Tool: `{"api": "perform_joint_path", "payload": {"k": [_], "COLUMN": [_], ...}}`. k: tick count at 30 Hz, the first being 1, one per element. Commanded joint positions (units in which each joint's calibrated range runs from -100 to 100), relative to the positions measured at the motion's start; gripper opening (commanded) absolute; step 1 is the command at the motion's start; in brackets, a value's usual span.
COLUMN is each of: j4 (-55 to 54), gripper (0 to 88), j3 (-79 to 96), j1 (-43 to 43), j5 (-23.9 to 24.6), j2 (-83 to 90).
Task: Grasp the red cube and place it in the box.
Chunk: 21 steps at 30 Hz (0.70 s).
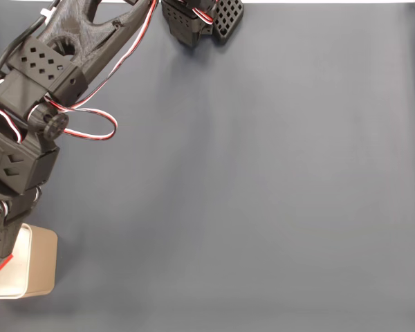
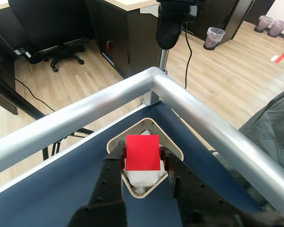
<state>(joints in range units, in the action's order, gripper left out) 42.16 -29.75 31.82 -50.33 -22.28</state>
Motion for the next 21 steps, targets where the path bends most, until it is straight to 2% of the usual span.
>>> {"api": "perform_joint_path", "payload": {"k": [1, 9, 10, 14, 16, 18, 21], "j4": [-0.1, -0.3, -0.1, 1.0, 1.0, 1.1, 1.4], "gripper": [3.5, 5.0, 8.9, 34.9, 44.7, 50.9, 55.5], "j3": [-3.1, -3.1, -3.1, -2.8, -3.1, -3.2, -3.2], "j1": [1.0, 1.0, 1.0, 1.3, 1.5, 1.6, 1.7], "j5": [0.0, 0.2, 0.2, 0.3, 1.0, 0.7, 0.3], "j2": [1.2, 1.0, 1.0, 1.1, 1.2, 1.2, 1.2]}}
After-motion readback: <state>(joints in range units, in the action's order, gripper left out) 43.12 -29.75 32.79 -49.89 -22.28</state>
